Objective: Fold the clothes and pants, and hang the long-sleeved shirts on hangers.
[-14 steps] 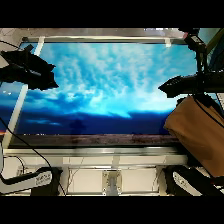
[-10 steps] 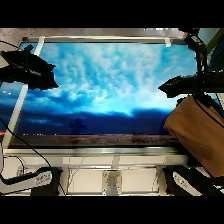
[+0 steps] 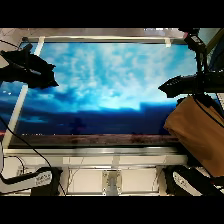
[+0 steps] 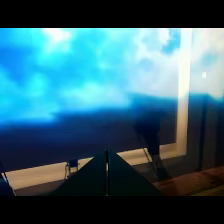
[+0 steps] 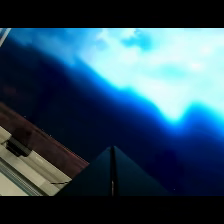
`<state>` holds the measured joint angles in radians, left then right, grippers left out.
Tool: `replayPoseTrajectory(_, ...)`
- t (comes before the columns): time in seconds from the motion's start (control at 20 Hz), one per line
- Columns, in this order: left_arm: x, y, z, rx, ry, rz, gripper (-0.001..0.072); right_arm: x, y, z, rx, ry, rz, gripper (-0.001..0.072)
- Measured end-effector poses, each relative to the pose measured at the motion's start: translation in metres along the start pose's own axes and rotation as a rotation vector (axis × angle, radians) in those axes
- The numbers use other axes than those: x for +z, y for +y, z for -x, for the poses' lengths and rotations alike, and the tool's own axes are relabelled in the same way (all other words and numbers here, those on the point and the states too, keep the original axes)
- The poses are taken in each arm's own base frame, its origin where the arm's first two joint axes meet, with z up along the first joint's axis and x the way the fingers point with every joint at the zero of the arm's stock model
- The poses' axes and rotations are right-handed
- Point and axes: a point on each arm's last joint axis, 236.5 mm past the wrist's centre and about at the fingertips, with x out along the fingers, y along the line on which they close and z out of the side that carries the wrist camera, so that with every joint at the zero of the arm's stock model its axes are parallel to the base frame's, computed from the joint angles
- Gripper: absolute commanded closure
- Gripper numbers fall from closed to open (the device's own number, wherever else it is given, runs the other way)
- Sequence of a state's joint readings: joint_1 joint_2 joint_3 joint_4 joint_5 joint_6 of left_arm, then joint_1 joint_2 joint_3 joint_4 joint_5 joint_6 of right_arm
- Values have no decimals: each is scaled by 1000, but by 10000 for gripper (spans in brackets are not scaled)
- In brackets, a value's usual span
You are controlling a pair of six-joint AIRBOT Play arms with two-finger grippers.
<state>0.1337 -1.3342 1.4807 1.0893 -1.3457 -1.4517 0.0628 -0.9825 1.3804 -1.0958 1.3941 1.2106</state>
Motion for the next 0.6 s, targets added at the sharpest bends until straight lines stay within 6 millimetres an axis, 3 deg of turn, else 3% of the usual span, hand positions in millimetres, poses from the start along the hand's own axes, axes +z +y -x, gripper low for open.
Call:
replayPoseTrajectory(0.1, 20, 10, -2, 28, -79, 5, 651, 2, -1, 0, -4, -11, 1, 699)
replayPoseTrajectory(0.15, 35, 22, -2, 64, -137, 5, 555, 7, -2, 0, -11, -29, 1, 699)
replayPoseTrajectory(0.2, 53, 36, 0, 106, -209, 3, 357, 12, -5, 0, -19, -52, 1, 699)
replayPoseTrajectory(0.25, 69, 50, 3, 148, -276, 0, 294, 18, -7, 1, -29, -76, 1, 699)
replayPoseTrajectory(0.4, 111, 108, 7, 317, -428, -31, 277, 44, -12, 4, -51, -186, -4, 698)
replayPoseTrajectory(0.6, 143, 181, -19, 522, -432, -136, 250, 73, -18, 12, -76, -315, -15, 677)
